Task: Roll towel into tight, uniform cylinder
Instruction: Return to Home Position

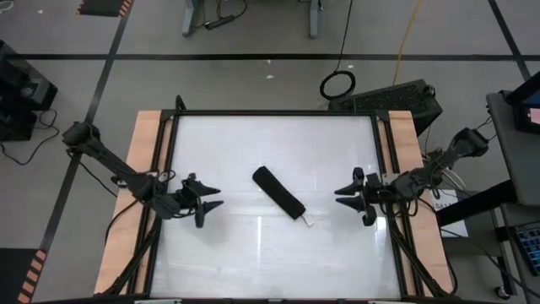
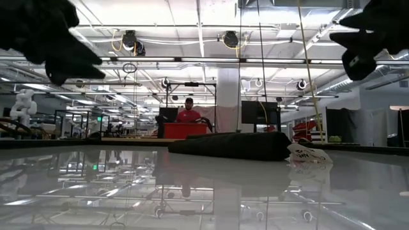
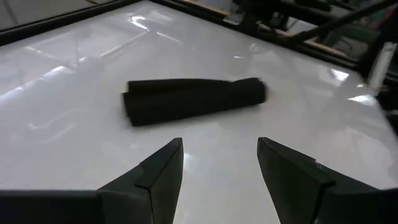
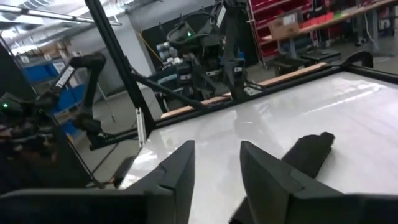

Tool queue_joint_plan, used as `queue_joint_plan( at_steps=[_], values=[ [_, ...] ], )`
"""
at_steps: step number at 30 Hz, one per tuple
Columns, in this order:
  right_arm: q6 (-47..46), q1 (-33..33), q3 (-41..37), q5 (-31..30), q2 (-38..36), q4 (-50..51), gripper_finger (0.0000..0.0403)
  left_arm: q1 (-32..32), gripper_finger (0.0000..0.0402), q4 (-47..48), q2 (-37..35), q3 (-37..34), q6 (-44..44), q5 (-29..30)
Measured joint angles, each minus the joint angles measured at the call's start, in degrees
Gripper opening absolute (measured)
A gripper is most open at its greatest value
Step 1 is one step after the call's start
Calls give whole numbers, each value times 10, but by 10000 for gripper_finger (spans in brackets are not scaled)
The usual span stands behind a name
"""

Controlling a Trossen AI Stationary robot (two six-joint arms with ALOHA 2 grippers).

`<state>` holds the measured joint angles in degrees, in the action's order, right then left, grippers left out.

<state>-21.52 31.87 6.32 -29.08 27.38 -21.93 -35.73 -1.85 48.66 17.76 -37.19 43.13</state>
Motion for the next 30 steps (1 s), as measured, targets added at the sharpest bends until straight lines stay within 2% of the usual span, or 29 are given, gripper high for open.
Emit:
queue_joint_plan(
  at_steps=[5,11,16,20,26,30],
  values=[
    [37,0,-39,-11,-41,-1,92,0,212,-73,0,-70,-5,49],
    [78,0,-55,-10,-85,15,76,0,212,-225,0,-174,-1,71],
    [125,0,-55,-14,-98,26,72,-1,212,-160,1,-174,-13,74],
    [131,0,-55,-14,-99,25,72,-1,212,-146,1,-174,-12,72],
    [47,0,-55,-10,-99,25,72,-1,212,-147,1,-174,-15,-7],
    [24,0,-55,-10,-99,25,72,-1,212,-147,1,-174,-15,-59]
  ],
)
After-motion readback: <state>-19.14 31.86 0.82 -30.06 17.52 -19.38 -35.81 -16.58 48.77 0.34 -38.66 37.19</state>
